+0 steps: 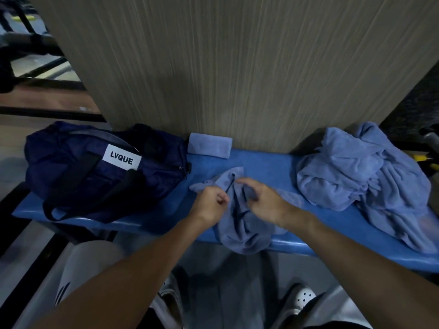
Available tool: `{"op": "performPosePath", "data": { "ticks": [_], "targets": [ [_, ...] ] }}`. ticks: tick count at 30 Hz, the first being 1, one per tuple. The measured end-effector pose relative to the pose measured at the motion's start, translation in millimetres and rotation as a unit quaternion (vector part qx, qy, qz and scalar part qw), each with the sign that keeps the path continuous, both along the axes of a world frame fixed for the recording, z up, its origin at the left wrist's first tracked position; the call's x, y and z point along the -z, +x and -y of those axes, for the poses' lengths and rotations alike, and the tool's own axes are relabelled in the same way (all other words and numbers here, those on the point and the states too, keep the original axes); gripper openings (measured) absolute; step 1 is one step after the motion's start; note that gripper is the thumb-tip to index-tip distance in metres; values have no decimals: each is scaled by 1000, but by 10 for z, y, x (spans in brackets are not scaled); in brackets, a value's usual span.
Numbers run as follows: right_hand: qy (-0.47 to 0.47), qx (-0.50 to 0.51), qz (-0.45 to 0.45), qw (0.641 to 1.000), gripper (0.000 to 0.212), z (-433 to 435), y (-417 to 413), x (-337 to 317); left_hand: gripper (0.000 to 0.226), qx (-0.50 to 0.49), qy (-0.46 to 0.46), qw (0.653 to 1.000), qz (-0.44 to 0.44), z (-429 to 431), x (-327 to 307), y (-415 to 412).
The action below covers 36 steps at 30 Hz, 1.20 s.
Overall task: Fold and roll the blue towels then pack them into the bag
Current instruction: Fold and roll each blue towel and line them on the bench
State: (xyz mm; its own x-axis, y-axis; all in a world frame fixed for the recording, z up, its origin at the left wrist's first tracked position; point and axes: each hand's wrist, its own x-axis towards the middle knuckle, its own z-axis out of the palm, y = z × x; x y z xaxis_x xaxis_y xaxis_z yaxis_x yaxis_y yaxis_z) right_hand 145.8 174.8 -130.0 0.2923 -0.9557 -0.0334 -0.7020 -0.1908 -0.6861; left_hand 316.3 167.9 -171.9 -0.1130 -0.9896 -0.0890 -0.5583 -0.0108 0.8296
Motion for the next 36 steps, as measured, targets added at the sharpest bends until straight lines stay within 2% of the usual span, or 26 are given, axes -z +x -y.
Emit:
{"op": "performPosePath", "data": {
  "ticks": [2,4,7,10,13,15,19,22,25,28,29,31,33,34,36],
  "targets": [
    [3,-28,-28,999,57,-47,45,86,29,-26,-24,998,-54,-14,-29,-42],
    [-3,-25,-16,1000,57,-57,69,129,30,-34,-54,992,-113,-37,-132,-88],
    [-52,51,39,997,31,-28,66,48,29,-25,-99,983,-154,-31,-290,-108],
    [-76,97,78,989,16,27,25,-133,12,-39,-133,983,-120,13,-353,-66],
    [-91,109,166,976,20,72,-43,-338,14,-19,-77,995,-63,60,-354,-31],
    [-88,104,218,966,20,61,-89,-467,14,-7,-55,997,-53,59,-412,-74],
    [-57,109,303,945,20,-39,-158,-678,31,-21,8,988,-154,49,-632,-198],
    [-44,123,337,932,25,-118,-202,-779,33,-18,27,982,-187,24,-746,-293],
    [-36,155,352,922,26,-167,-248,-848,19,-63,-25,978,-196,0,-858,-376],
    [7,230,401,887,21,-202,-322,-928,15,-113,-113,972,-174,13,-1000,-358],
    [8,250,394,885,17,-207,-350,-948,14,-113,-133,968,-179,21,-1044,-339],
    [-9,233,349,908,19,-231,-378,-973,11,-78,-160,967,-184,20,-1145,-322],
    [-28,164,313,935,30,-260,-343,-991,8,-8,-185,968,-172,17,-1242,-337],
    [-37,136,305,942,28,-266,-315,-990,12,27,-201,966,-159,13,-1292,-349],
    [-66,130,271,951,6,-251,-293,-982,17,55,-217,963,-148,34,-1352,-367]
  ]
}}
